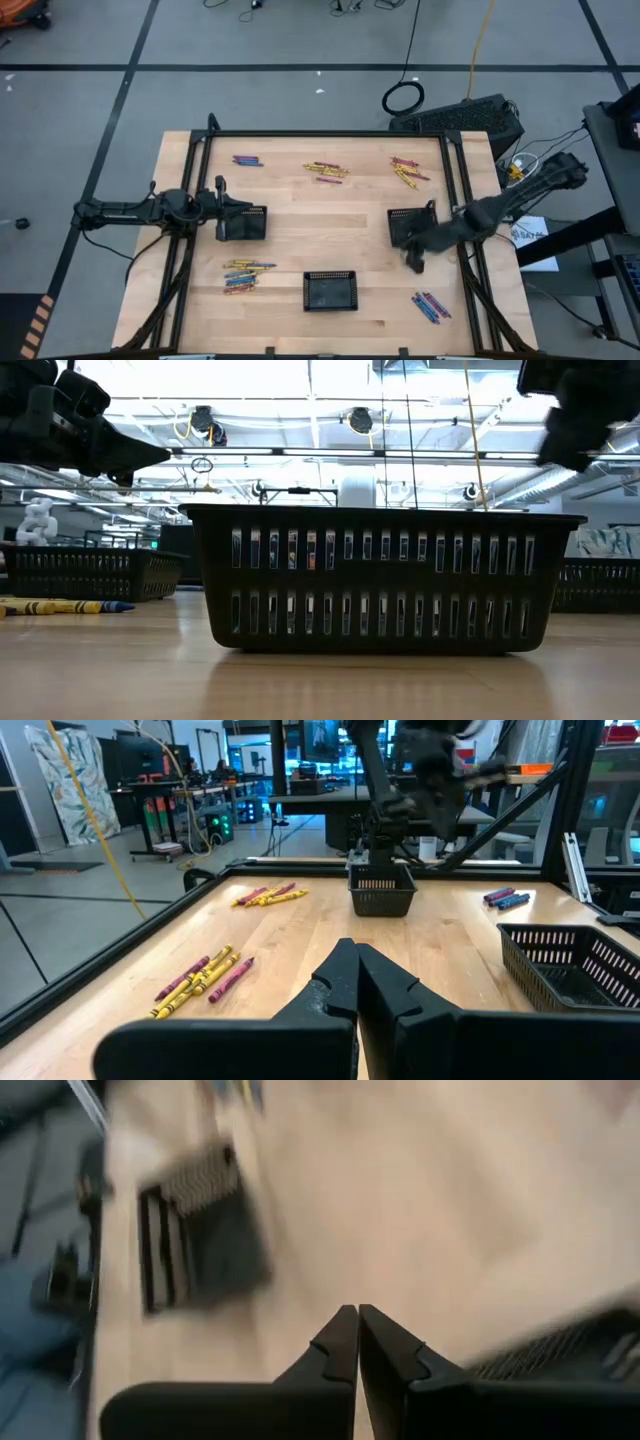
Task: Sort crayons
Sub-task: Put the blue crayon into the right black bin
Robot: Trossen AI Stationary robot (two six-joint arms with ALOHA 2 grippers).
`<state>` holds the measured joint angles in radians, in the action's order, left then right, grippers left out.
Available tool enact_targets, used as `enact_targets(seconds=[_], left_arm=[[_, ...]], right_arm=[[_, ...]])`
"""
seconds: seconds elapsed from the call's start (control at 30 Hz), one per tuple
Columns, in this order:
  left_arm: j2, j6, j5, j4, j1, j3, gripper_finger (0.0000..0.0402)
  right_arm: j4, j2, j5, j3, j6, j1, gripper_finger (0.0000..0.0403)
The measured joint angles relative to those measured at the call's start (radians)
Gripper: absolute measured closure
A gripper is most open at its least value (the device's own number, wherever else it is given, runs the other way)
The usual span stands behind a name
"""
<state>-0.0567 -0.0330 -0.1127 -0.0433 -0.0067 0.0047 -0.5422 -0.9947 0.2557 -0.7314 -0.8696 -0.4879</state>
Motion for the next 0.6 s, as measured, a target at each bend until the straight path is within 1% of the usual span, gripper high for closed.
enact_targets(seconds=[0.13, 0.2, 0.27, 0.43, 0.6], left_arm=[[0.000, 0.000, 0.000, 0.000, 0.000, 0.000, 0.0402], [0.000, 0.000, 0.000, 0.000, 0.000, 0.000, 0.0402], [0.000, 0.000, 0.000, 0.000, 0.000, 0.000, 0.0402], [0.000, 0.000, 0.000, 0.000, 0.000, 0.000, 0.0402], [0.000, 0.001, 0.000, 0.000, 0.000, 0.000, 0.0402]], right_arm=[[-0.198, -0.211, -0.160, -0.128, -0.224, -0.067, 0.0403], [-0.300, -0.282, -0.258, -0.164, -0.377, -0.095, 0.0403], [-0.356, -0.330, -0.326, -0.169, -0.497, -0.126, 0.0403], [-0.364, -0.379, -0.411, -0.123, -0.645, -0.206, 0.0403], [-0.338, -0.335, -0.408, -0.040, -0.794, -0.305, 0.0394]])
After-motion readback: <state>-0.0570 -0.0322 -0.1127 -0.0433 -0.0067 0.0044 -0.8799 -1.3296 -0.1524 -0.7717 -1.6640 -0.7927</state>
